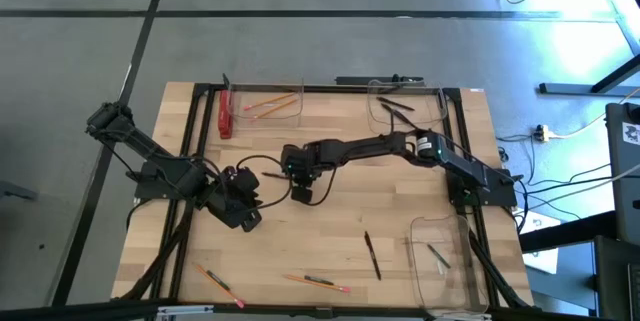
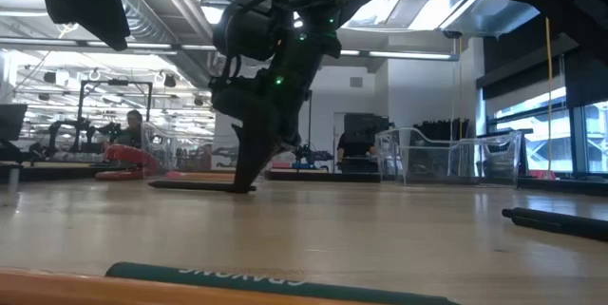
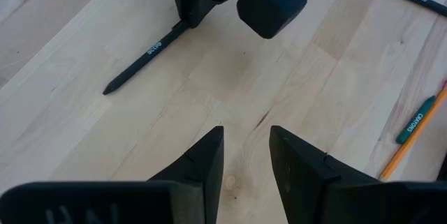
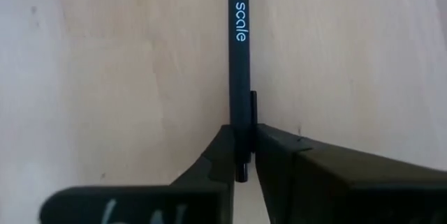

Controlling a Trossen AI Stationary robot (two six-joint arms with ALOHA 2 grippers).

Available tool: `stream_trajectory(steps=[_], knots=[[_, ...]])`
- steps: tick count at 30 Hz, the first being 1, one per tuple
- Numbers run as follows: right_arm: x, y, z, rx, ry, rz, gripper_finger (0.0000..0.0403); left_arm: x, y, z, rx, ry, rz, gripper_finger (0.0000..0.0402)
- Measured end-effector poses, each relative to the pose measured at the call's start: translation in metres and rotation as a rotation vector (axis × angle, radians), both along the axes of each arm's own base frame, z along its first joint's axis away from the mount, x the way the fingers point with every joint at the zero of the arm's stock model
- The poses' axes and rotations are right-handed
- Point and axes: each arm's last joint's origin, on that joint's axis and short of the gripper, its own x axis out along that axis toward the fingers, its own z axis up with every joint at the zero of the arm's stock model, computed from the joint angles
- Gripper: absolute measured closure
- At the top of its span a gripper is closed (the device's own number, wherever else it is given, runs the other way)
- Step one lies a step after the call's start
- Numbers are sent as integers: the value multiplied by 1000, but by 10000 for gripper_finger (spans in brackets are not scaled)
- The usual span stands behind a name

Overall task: Sort crayons/erasers/pens/pencils in bins
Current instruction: Put the top black pen into the top right transparent bin

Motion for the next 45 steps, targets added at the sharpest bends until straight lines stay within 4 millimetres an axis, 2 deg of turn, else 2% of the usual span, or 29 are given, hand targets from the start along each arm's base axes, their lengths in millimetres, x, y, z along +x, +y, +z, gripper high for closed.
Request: stream_trajectory(steps=[7, 19, 27, 33, 38, 41, 45], knots=[[-1, -1, 4, 29, 18, -16, 363, 0, 0, 0, 0, 0, 0, 292], [5, -8, 35, 21, 38, -27, 373, 0, 0, 0, 1, 0, -1, 292], [3, -14, 40, 2, 64, -31, 399, 0, 0, 0, 0, 0, -1, 292], [4, -14, 40, -3, 58, -20, 387, 0, 0, 0, 0, 0, -1, 292], [4, -16, 40, -12, 55, 1, 399, 0, 0, 0, 0, 0, -1, 292], [3, -21, 41, -11, 52, -8, 389, 0, 0, 0, 0, 0, -1, 292], [3, -30, 42, 37, 46, 15, 357, 0, 0, 0, 0, 0, -1, 292]])
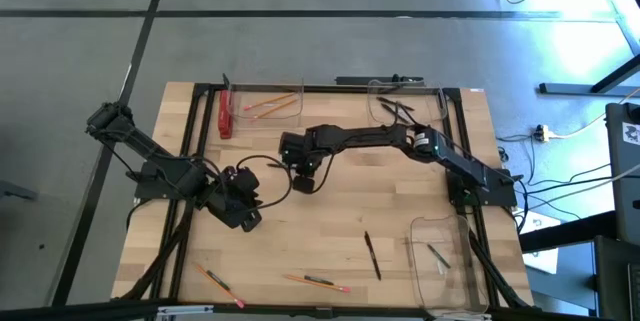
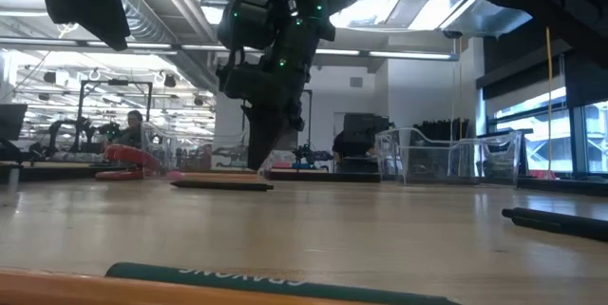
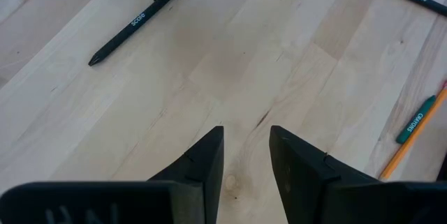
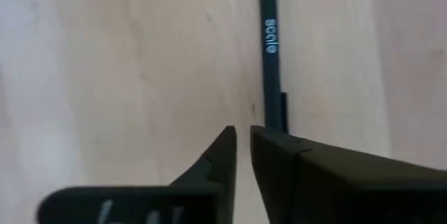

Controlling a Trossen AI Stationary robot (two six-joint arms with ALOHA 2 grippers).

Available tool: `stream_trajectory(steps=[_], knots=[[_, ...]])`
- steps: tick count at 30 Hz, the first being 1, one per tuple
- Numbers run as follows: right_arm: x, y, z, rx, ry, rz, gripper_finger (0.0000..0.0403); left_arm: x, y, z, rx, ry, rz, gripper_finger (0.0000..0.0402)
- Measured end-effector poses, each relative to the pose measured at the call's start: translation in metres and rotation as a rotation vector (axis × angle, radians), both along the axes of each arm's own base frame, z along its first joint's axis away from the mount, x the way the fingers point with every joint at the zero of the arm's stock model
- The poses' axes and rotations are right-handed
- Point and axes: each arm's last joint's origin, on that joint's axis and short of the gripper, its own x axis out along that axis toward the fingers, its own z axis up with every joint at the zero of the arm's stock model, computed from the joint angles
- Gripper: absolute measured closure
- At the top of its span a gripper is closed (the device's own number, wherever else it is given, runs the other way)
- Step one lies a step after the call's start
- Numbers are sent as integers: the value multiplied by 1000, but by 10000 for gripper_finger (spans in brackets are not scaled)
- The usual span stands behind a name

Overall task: Sort crayons/erasers/pens/pencils in bins
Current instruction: Put the top black pen into the top right transparent bin

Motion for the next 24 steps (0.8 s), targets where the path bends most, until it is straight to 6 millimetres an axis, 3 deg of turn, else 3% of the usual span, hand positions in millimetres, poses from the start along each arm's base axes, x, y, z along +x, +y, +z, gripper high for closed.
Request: stream_trajectory(steps=[4, 13, 24], knots=[[-1, -7, 0, 63, -6, 3, 322, 0, 0, 0, 0, 0, 0, 292], [-1, -14, -4, -21, -3, 24, 236, 0, 0, 0, 0, 0, 0, 292], [3, -15, -23, -31, 22, 17, 227, 0, 0, 0, -1, 0, 1, 292]])
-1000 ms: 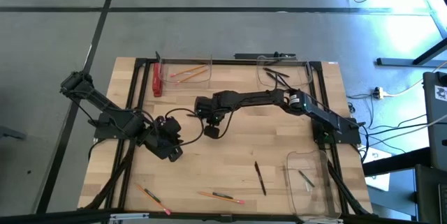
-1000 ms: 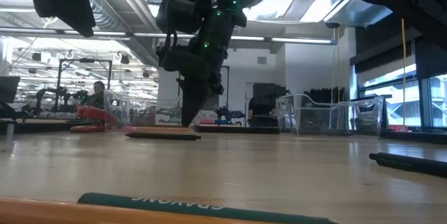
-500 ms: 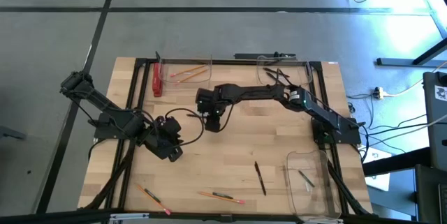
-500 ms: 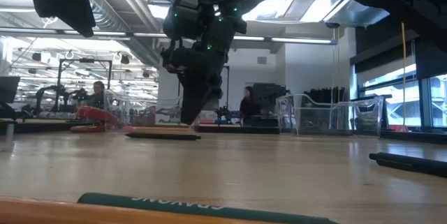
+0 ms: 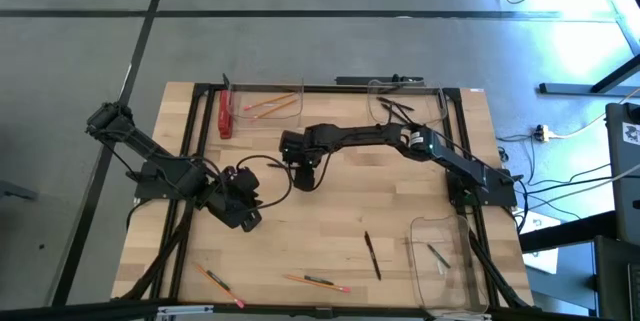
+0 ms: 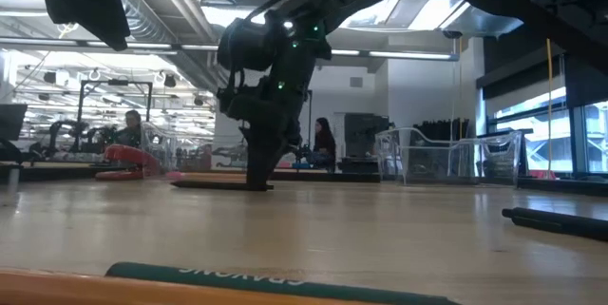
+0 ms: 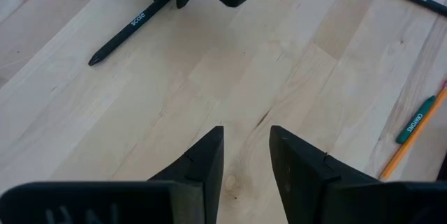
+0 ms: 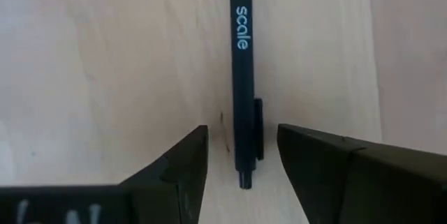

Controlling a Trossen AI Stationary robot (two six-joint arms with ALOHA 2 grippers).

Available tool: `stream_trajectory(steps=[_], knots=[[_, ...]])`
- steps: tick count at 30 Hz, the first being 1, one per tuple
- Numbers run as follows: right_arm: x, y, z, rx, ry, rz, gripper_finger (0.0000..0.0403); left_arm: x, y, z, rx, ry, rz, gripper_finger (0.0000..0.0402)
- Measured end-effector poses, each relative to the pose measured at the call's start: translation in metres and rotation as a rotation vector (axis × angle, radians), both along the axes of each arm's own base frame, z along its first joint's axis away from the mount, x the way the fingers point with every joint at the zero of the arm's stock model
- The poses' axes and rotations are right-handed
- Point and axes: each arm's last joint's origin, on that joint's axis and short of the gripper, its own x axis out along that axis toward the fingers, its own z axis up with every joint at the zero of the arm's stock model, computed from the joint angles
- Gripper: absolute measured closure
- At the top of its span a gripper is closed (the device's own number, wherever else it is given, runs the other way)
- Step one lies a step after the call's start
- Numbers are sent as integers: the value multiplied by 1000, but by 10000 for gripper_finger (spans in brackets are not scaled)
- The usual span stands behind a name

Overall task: Sort crayons/erasers/pens/pencils in bins
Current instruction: Put the top black pen into the top right transparent bin

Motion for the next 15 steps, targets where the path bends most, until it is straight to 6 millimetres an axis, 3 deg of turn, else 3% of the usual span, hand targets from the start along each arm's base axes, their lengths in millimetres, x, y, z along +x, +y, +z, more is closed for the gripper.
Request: stream_trajectory(steps=[7, 15], knots=[[2, 0, -8, -2, 5, -1, 230, 0, 0, 0, -1, 0, 1, 292], [2, -2, -9, -2, 10, -3, 273, 0, 0, 0, -1, -1, 1, 292]])
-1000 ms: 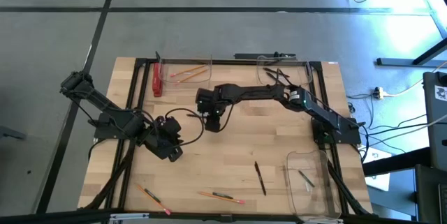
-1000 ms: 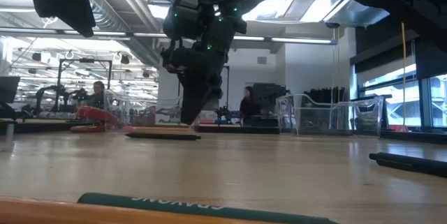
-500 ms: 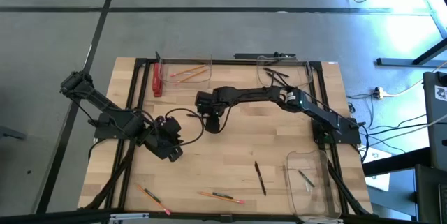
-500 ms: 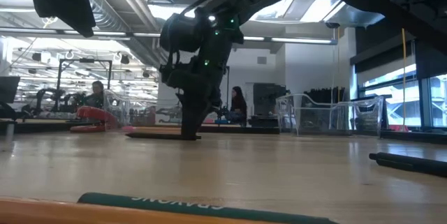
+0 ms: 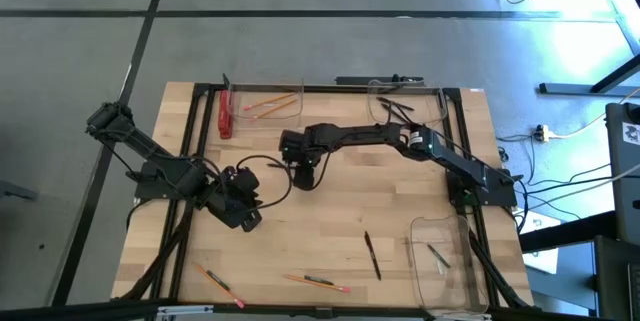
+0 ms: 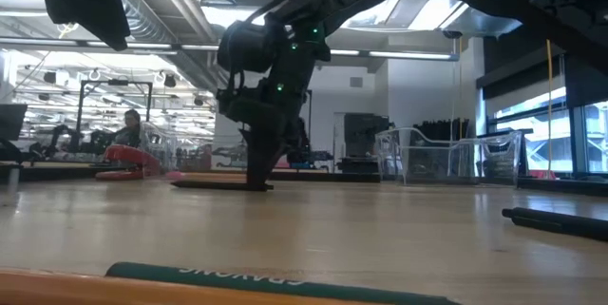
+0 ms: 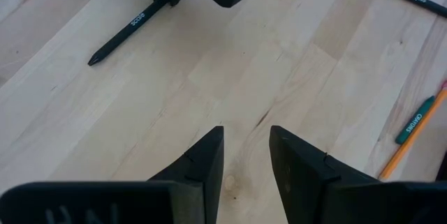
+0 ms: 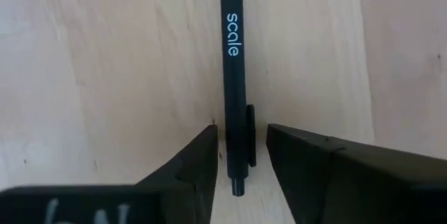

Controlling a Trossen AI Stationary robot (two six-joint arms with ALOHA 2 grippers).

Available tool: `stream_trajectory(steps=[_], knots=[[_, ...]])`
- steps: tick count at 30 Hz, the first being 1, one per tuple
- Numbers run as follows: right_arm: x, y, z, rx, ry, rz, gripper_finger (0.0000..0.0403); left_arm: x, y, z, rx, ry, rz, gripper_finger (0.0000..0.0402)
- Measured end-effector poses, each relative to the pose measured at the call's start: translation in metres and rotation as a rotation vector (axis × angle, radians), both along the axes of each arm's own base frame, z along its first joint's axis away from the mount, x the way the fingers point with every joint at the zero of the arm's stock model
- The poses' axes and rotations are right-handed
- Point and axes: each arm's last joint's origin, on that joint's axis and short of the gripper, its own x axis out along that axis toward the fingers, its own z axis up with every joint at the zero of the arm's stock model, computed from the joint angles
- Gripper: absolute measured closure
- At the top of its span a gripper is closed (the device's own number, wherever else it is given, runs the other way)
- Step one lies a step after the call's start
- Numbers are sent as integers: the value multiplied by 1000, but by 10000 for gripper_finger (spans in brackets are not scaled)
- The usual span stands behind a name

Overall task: Sort crayons/erasers/pens/pencils in bins
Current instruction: Put the top black pen into the top right transparent bin

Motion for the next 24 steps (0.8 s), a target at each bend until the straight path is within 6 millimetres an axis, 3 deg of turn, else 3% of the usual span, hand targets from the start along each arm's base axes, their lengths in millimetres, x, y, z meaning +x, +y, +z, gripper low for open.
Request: stream_trajectory(steps=[12, 24], knots=[[-1, 0, -1, -14, 7, 45, 355, 0, 0, 0, 0, 0, 0, 292], [-1, 0, -2, 0, 9, 21, 349, 0, 0, 0, 0, 0, 0, 292]])
